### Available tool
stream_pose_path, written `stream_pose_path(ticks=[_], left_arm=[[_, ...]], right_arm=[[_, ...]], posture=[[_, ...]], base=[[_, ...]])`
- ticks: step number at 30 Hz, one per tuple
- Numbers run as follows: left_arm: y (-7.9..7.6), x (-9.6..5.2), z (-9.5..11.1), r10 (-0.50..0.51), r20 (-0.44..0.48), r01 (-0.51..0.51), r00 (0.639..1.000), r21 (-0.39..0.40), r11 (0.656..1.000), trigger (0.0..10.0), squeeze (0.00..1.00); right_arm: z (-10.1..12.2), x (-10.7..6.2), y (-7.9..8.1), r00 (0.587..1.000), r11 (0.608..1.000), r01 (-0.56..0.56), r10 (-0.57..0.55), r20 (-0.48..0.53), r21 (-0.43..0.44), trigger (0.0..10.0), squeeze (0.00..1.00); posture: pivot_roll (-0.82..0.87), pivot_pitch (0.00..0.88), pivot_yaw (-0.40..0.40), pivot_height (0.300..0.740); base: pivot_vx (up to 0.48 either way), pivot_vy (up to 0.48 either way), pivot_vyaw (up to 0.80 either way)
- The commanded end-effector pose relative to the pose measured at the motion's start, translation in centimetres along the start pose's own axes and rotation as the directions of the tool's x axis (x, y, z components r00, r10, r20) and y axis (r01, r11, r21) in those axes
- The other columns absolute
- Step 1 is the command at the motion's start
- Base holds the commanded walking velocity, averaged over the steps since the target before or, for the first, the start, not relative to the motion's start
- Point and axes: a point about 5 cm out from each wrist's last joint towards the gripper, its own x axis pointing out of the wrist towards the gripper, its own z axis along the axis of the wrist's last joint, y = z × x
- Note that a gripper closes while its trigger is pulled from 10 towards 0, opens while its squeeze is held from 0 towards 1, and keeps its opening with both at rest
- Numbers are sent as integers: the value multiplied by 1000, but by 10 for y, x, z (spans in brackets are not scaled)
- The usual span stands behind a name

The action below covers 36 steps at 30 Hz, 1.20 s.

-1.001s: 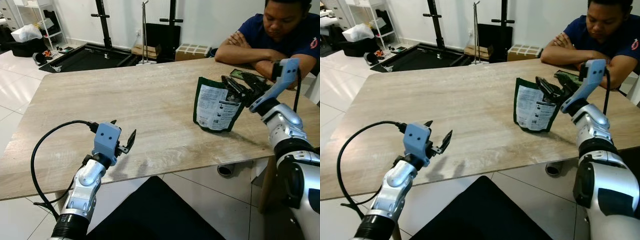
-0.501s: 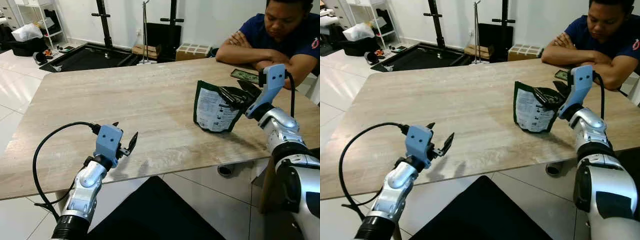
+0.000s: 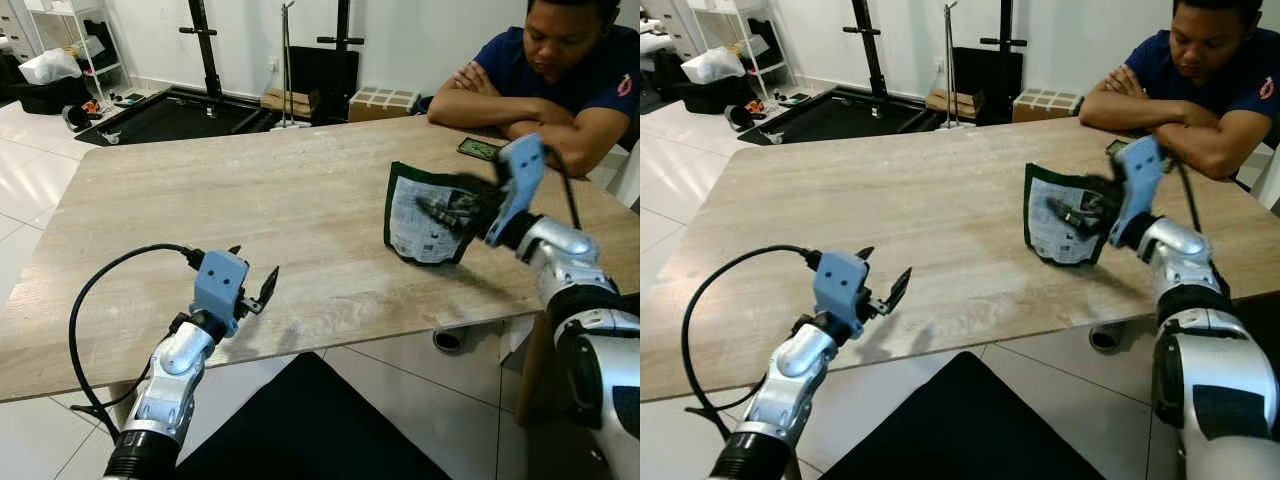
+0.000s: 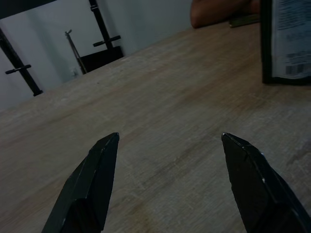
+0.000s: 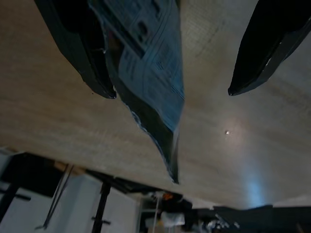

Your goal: Restocking fridge

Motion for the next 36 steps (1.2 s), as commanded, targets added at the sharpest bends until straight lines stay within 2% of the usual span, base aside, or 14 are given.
stream_pose_path(ticks=[1,2,4,12,13,20,21,23,26,27,31,36], left_arm=[[2,-1,-4,-18,-32,19,999,26,999,10000,0],[2,0,-4,-19,-33,20,999,26,999,10000,0],[1,1,-4,-23,-35,24,999,24,999,10000,0],[1,1,-3,-33,-38,34,999,17,999,10000,0],[2,1,-2,-36,-37,37,999,15,999,10000,0],[2,1,-1,-37,-35,38,999,11,999,10000,0],[1,1,1,-41,-30,41,999,3,999,10000,0],[0,2,2,-43,-28,43,999,-1,999,10000,0],[-2,2,4,-65,-24,64,998,-12,998,10000,0],[-2,2,6,-83,-24,83,996,-15,996,10000,0],[-2,2,7,-98,-24,98,995,-17,995,10000,0],[1,2,13,-118,-18,118,993,-20,993,10000,0]], right_arm=[[-11,1,5,998,999,-31,32,-53,29,8588,0],[-11,1,6,998,999,-36,37,-54,30,8588,0],[-10,2,6,998,999,-36,38,-53,39,0,0],[-4,7,8,998,995,-68,69,-12,73,0,0],[2,11,10,996,991,-89,86,32,99,0,0],[9,19,16,988,982,-128,115,100,141,0,0],[10,23,21,980,972,-173,155,122,158,0,0],[10,25,24,977,968,-193,173,127,162,0,0],[13,31,35,951,941,-297,275,144,164,0,0],[15,35,42,927,917,-364,339,161,166,0,0],[17,39,49,901,891,-424,397,175,163,0,0],[25,49,69,811,805,-581,560,170,120,0,0]], posture=[[-63,0,14,740],[-63,0,14,740],[-63,0,15,740],[-56,0,16,740],[-51,0,15,740],[-43,0,10,740],[-42,0,3,740],[-42,0,2,740],[-40,0,-2,740],[-41,0,-1,740],[-42,0,-1,740],[-43,0,-2,740]], base=[[0,0,0],[0,0,0],[0,0,0],[0,0,0],[0,0,0],[0,0,0],[0,0,0],[0,0,0],[0,0,0],[0,0,0],[0,0,0],[0,0,0]])
